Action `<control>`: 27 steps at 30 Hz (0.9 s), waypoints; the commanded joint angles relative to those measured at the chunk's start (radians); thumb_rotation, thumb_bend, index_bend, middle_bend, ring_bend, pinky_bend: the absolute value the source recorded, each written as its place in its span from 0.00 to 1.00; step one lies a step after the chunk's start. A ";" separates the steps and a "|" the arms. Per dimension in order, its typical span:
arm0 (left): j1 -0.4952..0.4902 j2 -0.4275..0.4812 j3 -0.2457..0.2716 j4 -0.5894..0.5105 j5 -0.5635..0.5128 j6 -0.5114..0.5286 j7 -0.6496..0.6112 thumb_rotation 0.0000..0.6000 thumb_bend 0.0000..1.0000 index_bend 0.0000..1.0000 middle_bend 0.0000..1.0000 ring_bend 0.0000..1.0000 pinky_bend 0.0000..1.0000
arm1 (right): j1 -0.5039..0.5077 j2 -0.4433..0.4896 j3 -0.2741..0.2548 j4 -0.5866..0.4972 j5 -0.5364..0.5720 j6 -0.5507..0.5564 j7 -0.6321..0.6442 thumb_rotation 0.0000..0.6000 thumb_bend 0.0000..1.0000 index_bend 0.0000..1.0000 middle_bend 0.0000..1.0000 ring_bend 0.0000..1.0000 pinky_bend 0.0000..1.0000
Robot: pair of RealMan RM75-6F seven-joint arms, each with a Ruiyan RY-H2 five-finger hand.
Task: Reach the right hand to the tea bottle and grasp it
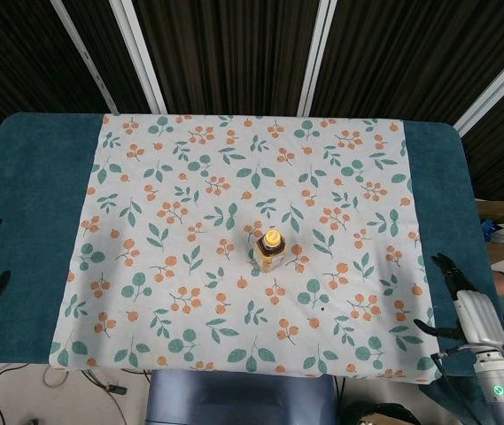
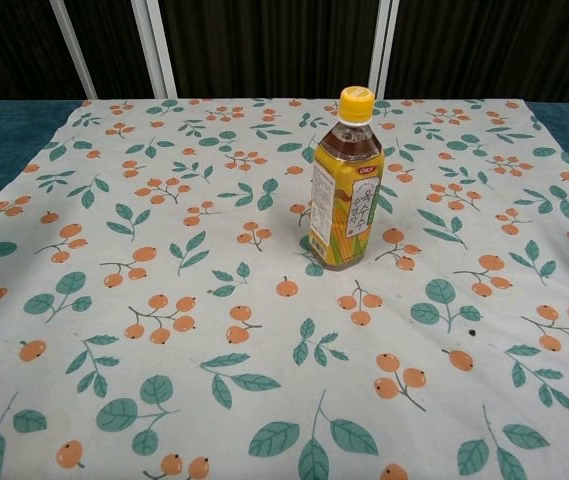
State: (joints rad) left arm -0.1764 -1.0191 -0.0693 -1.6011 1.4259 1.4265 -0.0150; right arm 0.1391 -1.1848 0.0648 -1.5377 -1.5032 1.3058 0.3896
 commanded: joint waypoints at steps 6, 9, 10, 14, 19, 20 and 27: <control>0.004 -0.003 -0.005 0.010 0.009 0.015 0.025 1.00 0.35 0.06 0.00 0.00 0.03 | 0.173 -0.114 0.059 0.094 0.061 -0.222 0.166 1.00 0.08 0.01 0.02 0.12 0.23; 0.003 -0.003 -0.006 0.010 0.007 0.012 0.040 1.00 0.35 0.06 0.00 0.00 0.03 | 0.203 -0.152 0.087 0.086 0.124 -0.269 0.145 1.00 0.08 0.01 0.02 0.12 0.23; 0.003 -0.004 -0.007 0.009 0.006 0.012 0.042 1.00 0.35 0.06 0.00 0.00 0.03 | 0.214 -0.162 0.094 0.080 0.142 -0.288 0.142 1.00 0.08 0.01 0.02 0.12 0.23; 0.003 -0.005 -0.009 0.009 0.006 0.011 0.045 1.00 0.35 0.06 0.00 0.00 0.03 | 0.255 -0.196 0.124 0.070 0.206 -0.357 0.156 1.00 0.08 0.01 0.02 0.12 0.23; 0.002 -0.004 -0.007 0.012 0.007 0.003 0.046 1.00 0.35 0.06 0.00 0.00 0.03 | 0.304 -0.260 0.155 0.091 0.247 -0.399 0.156 1.00 0.08 0.01 0.02 0.12 0.23; 0.002 -0.004 -0.007 0.012 0.007 0.003 0.046 1.00 0.35 0.06 0.00 0.00 0.03 | 0.313 -0.275 0.159 0.096 0.250 -0.402 0.149 1.00 0.08 0.01 0.02 0.12 0.23; 0.005 -0.008 -0.012 0.019 0.007 0.012 0.059 1.00 0.35 0.06 0.00 0.00 0.03 | 0.374 -0.353 0.193 0.128 0.299 -0.436 0.097 1.00 0.08 0.01 0.02 0.12 0.23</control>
State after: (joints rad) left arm -0.1712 -1.0265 -0.0807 -1.5818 1.4331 1.4388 0.0443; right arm 0.5037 -1.5284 0.2501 -1.4160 -1.2111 0.8769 0.4954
